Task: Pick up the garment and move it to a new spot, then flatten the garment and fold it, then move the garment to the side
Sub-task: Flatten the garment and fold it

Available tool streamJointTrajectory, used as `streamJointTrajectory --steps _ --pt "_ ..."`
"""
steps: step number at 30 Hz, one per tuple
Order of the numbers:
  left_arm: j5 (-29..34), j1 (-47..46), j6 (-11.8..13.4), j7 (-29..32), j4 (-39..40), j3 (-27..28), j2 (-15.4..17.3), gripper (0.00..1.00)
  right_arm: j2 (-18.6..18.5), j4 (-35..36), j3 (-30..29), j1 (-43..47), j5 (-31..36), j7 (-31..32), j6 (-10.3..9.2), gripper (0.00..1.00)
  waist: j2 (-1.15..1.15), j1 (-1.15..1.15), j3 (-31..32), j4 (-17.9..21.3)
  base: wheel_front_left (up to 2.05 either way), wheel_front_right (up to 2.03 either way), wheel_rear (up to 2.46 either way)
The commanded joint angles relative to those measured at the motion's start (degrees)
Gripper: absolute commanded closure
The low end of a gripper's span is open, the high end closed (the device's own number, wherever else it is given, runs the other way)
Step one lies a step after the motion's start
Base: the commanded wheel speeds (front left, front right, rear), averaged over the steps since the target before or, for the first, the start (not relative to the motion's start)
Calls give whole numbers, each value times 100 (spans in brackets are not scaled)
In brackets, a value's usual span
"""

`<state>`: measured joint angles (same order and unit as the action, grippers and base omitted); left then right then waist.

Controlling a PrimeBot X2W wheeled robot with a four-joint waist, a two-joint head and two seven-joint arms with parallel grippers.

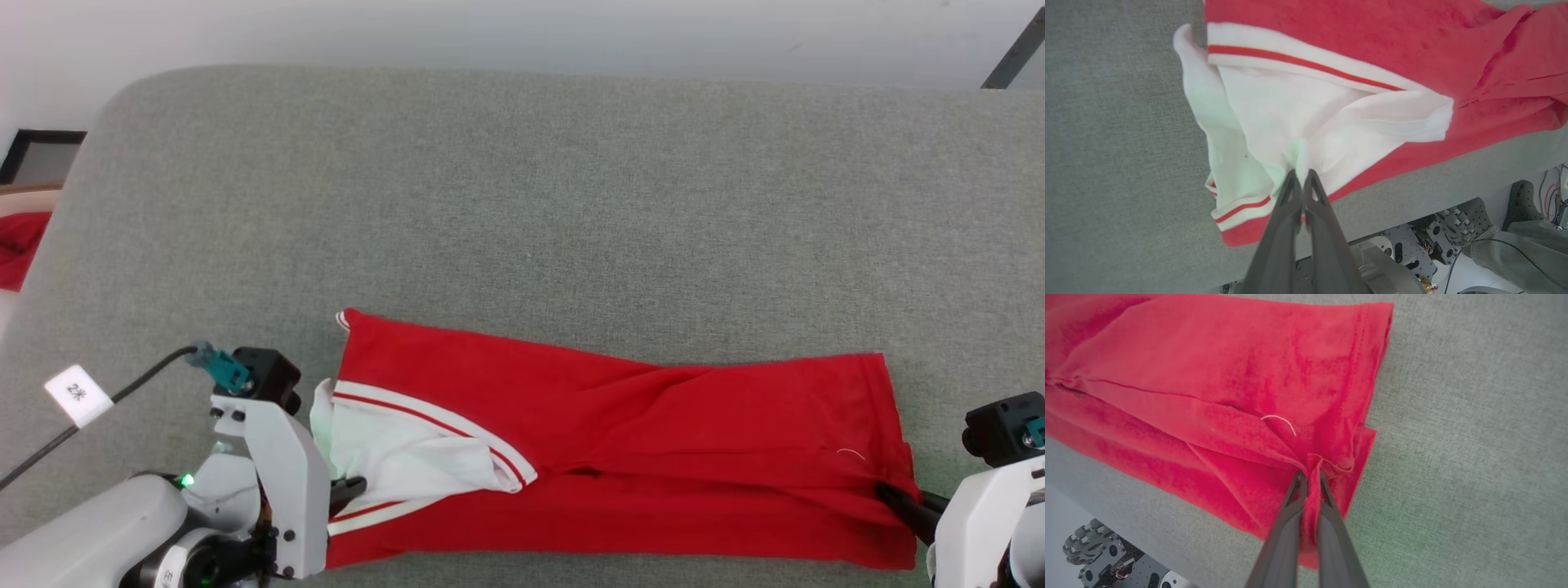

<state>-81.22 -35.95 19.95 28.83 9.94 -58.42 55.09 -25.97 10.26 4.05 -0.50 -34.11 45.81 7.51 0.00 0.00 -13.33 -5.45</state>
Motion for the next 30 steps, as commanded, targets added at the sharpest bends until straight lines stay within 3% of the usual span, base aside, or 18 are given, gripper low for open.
streamJointTrajectory --steps 1,2,3,4,5,6,7,18,24,30 --pt "16 82 -47 -32 -47 -11 -25 100 47 -39 -37 79 43 27 -4 100 0 0 14 12 0 0 0" --pt "70 73 -95 -72 -52 -13 -31 95 60 -44 -48 92 59 41 -4 100 0 0 26 17 0 0 0" --pt "111 69 -123 -95 -68 -22 -32 68 54 -47 -40 112 77 50 -4 66 0 0 44 20 0 0 0" --pt "106 77 -138 -104 -84 -23 -21 55 77 -60 -66 132 92 56 -4 7 0 0 64 21 0 0 0" --pt "109 86 -140 -98 -91 -24 11 47 106 -66 -92 146 86 85 -4 0 0 0 97 22 0 0 0" --pt "148 80 -162 -89 -70 -35 57 20 123 -61 -101 161 78 109 -4 0 0 0 128 22 0 0 0" --pt "157 70 -187 -121 -44 -23 77 0 141 -49 -130 184 64 138 -4 0 0 0 161 18 0 0 0" --pt "167 321 -170 -725 234 218 310 0 507 414 -655 404 -161 348 -3 0 0 0 600 -30 0 0 0" --pt "401 642 -273 -1846 253 501 334 0 919 577 -974 461 -141 -161 -4 0 0 0 768 -68 0 0 0" --pt "528 1155 -442 -3378 89 891 229 0 1216 414 -1254 627 -94 -162 -3 0 0 0 929 -123 0 0 0"
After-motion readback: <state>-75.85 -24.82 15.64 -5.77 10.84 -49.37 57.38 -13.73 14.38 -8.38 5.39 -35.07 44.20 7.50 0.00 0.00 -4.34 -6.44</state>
